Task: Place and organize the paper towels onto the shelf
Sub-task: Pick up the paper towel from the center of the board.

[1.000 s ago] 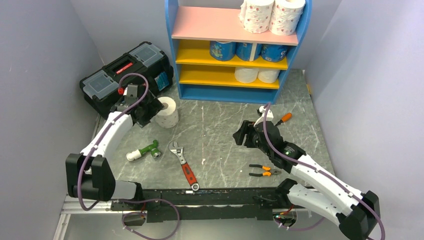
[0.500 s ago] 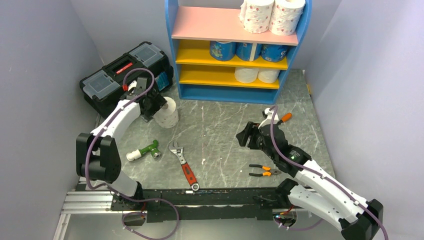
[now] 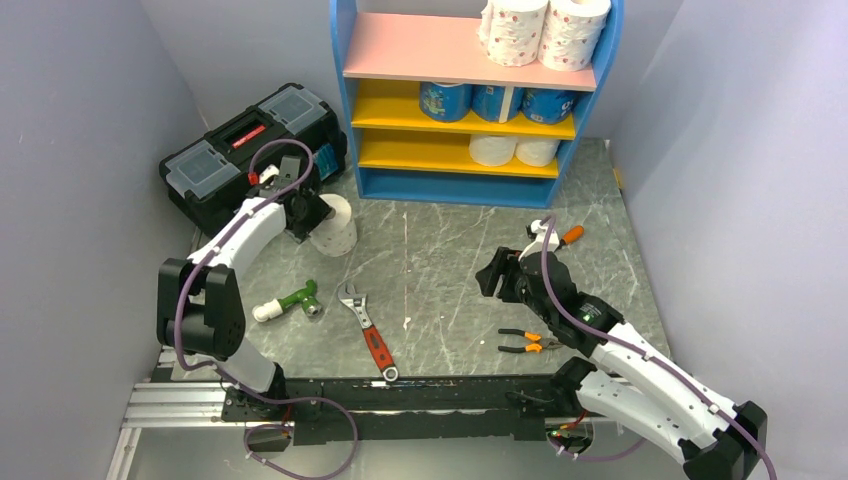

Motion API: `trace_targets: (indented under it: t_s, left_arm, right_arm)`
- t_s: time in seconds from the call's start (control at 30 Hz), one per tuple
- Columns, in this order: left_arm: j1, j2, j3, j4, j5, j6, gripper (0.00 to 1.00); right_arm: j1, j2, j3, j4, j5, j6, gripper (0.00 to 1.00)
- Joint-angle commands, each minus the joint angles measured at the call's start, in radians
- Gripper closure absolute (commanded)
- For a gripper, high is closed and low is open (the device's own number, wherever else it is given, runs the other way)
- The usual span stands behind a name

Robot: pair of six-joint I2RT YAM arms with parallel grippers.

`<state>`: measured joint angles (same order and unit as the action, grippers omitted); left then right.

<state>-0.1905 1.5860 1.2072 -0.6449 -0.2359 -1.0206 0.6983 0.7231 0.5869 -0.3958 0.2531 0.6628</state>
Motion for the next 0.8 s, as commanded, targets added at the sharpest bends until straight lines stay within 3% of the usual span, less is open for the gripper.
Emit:
trace_targets:
  t_s: [0.0,0.3,0.5,0.77]
  left_arm:
    - [-0.004,0.003,0.006,-0.002,-0.024,-0.013,0.41]
    - [-0.016,-0.062,0.008,0.005,0.004,0.002,0.62]
    - [-0.086,-0.159,-0.012,0.006,0.005,0.016,0.61]
    - [-0.299,-0.211,-0.005,-0.001,-0.024,-0.013,0.63]
  right_arm:
    - [0.000,-0.017,-0.001,0.008,0.022,0.010,0.33]
    - [0.000,-0.017,0.045,-0.030,0.073,-0.027,0.33]
    - [-0.001,-0.039,0.083,-0.066,0.132,-0.069,0.33]
    - [0.000,-0.064,0.117,-0.098,0.171,-0.092,0.33]
